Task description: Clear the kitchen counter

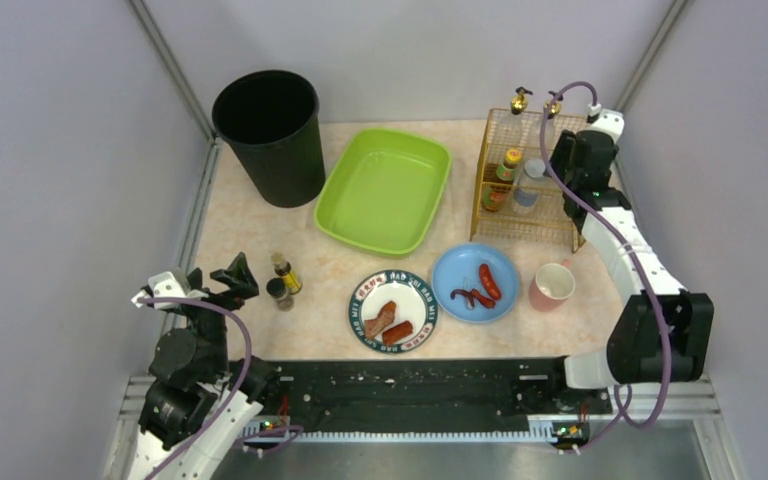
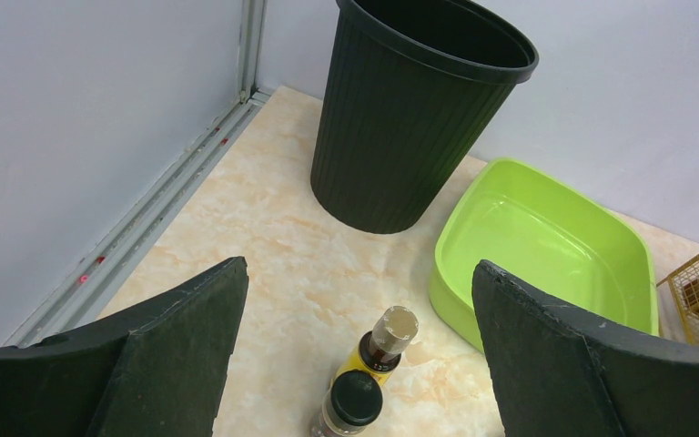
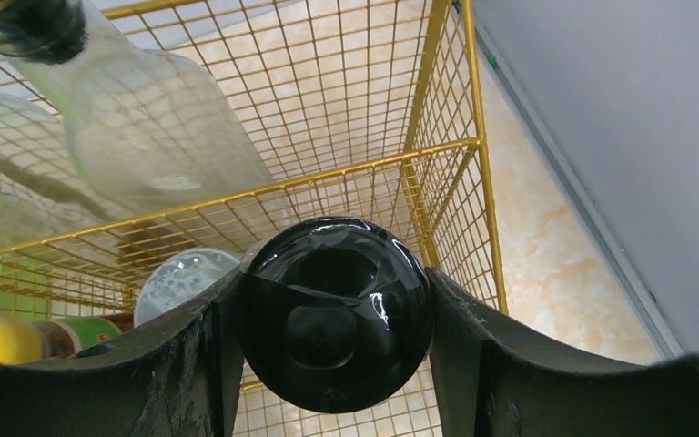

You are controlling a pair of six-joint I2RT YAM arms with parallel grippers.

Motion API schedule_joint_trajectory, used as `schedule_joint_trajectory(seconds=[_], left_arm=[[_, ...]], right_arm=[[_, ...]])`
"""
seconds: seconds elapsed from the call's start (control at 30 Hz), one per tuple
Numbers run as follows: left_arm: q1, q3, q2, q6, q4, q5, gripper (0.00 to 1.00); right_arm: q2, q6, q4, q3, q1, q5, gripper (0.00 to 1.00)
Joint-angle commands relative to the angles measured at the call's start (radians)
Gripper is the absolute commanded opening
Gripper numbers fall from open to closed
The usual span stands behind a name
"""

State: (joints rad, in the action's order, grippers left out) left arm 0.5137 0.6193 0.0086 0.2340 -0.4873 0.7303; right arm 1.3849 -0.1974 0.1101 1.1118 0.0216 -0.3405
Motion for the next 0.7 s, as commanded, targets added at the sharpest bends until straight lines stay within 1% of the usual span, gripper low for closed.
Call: schedule_joint_trajectory(seconds=[0.0, 0.67], left_arm=[[0.003, 0.024, -0.122, 0.001, 0.022, 0.002, 0.97], [0.003, 0.025, -0.122, 0.002, 0.024, -0.002, 0.97]], right_arm=[[0.007, -0.03, -0.103, -0.008, -0.045, -0.005, 0.0], [0.115, -0.075, -0.153, -0.052, -0.068, 0.026, 0.0]])
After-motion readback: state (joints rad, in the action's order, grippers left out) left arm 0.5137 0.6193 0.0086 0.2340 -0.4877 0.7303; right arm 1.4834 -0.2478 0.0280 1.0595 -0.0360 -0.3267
